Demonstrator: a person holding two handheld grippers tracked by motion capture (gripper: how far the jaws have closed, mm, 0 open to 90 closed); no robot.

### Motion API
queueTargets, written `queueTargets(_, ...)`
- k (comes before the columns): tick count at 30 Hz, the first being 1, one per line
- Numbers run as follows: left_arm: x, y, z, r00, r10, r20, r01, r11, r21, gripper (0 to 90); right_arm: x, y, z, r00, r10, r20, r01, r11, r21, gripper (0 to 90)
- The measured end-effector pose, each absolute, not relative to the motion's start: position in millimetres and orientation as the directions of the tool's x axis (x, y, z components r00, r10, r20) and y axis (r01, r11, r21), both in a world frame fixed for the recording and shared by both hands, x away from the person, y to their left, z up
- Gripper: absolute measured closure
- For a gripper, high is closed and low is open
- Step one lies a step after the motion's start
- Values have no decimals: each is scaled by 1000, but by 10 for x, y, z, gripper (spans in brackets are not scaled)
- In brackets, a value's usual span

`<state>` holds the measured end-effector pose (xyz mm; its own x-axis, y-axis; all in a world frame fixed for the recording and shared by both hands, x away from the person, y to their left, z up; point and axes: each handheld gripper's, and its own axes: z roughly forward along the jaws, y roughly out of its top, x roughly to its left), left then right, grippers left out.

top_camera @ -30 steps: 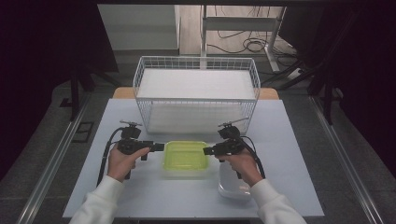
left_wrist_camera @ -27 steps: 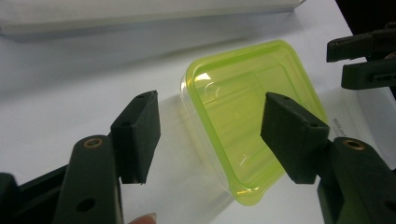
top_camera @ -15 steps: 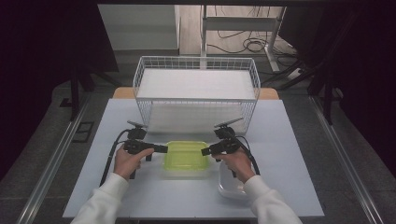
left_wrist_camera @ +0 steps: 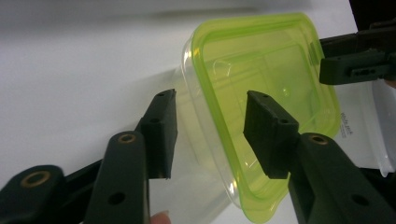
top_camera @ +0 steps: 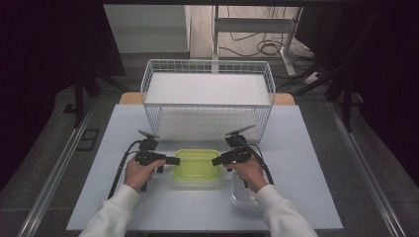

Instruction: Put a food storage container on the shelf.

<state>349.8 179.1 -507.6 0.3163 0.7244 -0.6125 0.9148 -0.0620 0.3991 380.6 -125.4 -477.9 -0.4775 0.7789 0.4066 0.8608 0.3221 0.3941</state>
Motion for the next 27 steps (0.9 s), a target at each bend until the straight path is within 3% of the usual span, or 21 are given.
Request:
queueTargets(8,3512,1798,-5155,267,655,-707,938,-7,348,662,3823,-1279,-4820,-455,769,449,879,306,367,632)
queueTargets(14,3466,1815,-5076,275,662,-697,927,11,376,774,3783,-1311,-4722,-448,763,466,878,278,390,729)
queueTargets(27,3292,1810,-4809,378,616,-691,877,0,480,787,3623,-1491,-4459,-504,713,488,829,240,506,779)
